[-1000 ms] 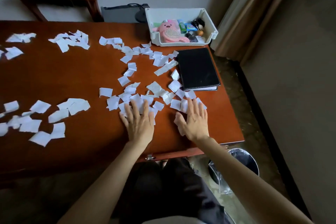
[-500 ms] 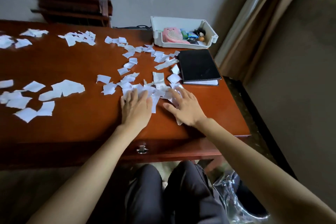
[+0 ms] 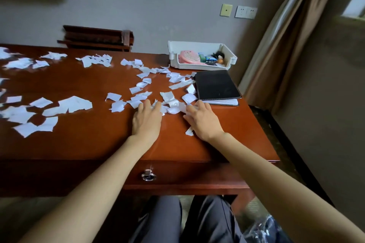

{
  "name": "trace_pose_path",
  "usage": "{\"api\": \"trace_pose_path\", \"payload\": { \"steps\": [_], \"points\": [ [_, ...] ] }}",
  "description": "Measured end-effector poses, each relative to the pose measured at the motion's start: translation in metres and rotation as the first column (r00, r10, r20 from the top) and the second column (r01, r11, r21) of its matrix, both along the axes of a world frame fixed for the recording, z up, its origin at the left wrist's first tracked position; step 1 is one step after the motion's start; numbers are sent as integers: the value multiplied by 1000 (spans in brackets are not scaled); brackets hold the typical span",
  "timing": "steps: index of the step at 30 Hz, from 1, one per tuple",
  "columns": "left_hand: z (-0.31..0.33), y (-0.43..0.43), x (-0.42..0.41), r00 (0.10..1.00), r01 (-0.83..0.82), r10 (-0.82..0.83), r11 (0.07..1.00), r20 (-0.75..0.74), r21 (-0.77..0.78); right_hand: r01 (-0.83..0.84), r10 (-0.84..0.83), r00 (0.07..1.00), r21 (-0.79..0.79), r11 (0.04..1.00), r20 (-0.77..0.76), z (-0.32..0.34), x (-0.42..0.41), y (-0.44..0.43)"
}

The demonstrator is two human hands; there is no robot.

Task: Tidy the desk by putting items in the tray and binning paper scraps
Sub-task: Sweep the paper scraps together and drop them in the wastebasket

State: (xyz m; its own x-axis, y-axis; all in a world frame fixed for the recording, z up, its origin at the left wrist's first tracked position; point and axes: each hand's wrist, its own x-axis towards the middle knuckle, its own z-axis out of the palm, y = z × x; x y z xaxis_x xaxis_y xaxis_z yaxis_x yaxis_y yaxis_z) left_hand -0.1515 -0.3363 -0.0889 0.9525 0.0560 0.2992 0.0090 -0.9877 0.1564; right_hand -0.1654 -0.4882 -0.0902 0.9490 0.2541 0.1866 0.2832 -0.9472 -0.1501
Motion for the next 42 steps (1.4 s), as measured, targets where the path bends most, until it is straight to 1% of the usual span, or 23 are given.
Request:
{"api": "trace_pose_path", "payload": {
  "steps": [1, 2, 4, 5, 6, 7, 8, 9, 10, 12, 15, 16, 18, 22, 25, 27, 29, 32, 36, 39, 42],
  "points": [
    [-3, 0, 3, 999, 7, -6, 1000, -44, 27, -3, 3, 1000, 17, 1000, 8, 0, 1, 1],
    [-9, 0, 2, 1000, 2, -4, 997, 28, 74, -4, 3, 1000, 27, 1000, 23, 1, 2, 1],
    [-24, 8, 8, 995, -5, 3, 1000, -97, -22, -2, 1, 999, 15, 1000, 39, 2, 5, 2],
    [-6, 8, -10, 996, 4, -11, 997, -89, -75, 4, -4, 999, 7, 1000, 38, 3, 7, 2],
    [-6, 6, -11, 994, 0, -8, 997, -108, -78, 14, -14, 999, 8, 1000, 34, 3, 9, 2],
    [-1, 7, -15, 999, 31, -34, 990, -16, -134, 26, -27, 999, 24, 999, 33, 5, 11, 2],
    [16, 8, -30, 1000, 22, -24, 977, -9, -213, 35, -36, 999, 57, 998, 27, 6, 14, 2],
    [8, 6, -15, 998, 50, -38, 965, 50, -259, 46, -48, 999, 106, 993, 19, 7, 16, 2],
    [9, 9, -14, 999, 40, -25, 935, 46, -353, 60, -62, 998, 163, 985, 10, 8, 18, 2],
    [11, 10, -9, 999, 41, -30, 899, 32, -437, 103, -106, 994, 256, 961, 0, 9, 21, 2],
    [29, 7, -5, 996, 67, -21, 820, 86, -569, 162, -169, 986, 377, 912, -16, 15, 28, 0],
    [37, 4, -4, 997, 57, -13, 797, 76, -602, 172, -180, 983, 420, 891, -21, 19, 31, 0],
    [48, -2, 1, 999, 37, -3, 764, 54, -644, 192, -205, 978, 507, 840, -30, 25, 37, 1],
    [61, -17, -6, 995, 85, -23, 713, 98, -696, 190, -234, 972, 643, 742, -16, 35, 31, -7],
    [64, -29, -15, 990, 111, -12, 687, 142, -718, 180, -279, 959, 676, 714, 39, 39, 18, -24],
    [65, -42, -22, 984, 146, -19, 651, 176, -745, 173, -308, 948, 694, 699, 74, 44, 6, -37],
    [65, -64, -30, 980, 188, -58, 605, 192, -774, 174, -352, 930, 716, 676, 106, 46, -7, -54],
    [63, -110, -44, 964, 262, -175, 504, 199, -823, 195, -434, 890, 742, 641, 141, 43, -31, -90],
    [54, -185, -73, 915, 369, -337, 470, 224, -801, 280, -578, 807, 784, 554, 120, 26, -73, -155],
    [36, -245, -98, 868, 382, -467, 408, 170, -829, 388, -679, 730, 771, 506, 78, 0, -107, -207],
    [3, -296, -116, 825, 347, -562, 415, 64, -841, 487, -757, 654, 764, 424, 3, -36, -137, -255]
  ]
}}
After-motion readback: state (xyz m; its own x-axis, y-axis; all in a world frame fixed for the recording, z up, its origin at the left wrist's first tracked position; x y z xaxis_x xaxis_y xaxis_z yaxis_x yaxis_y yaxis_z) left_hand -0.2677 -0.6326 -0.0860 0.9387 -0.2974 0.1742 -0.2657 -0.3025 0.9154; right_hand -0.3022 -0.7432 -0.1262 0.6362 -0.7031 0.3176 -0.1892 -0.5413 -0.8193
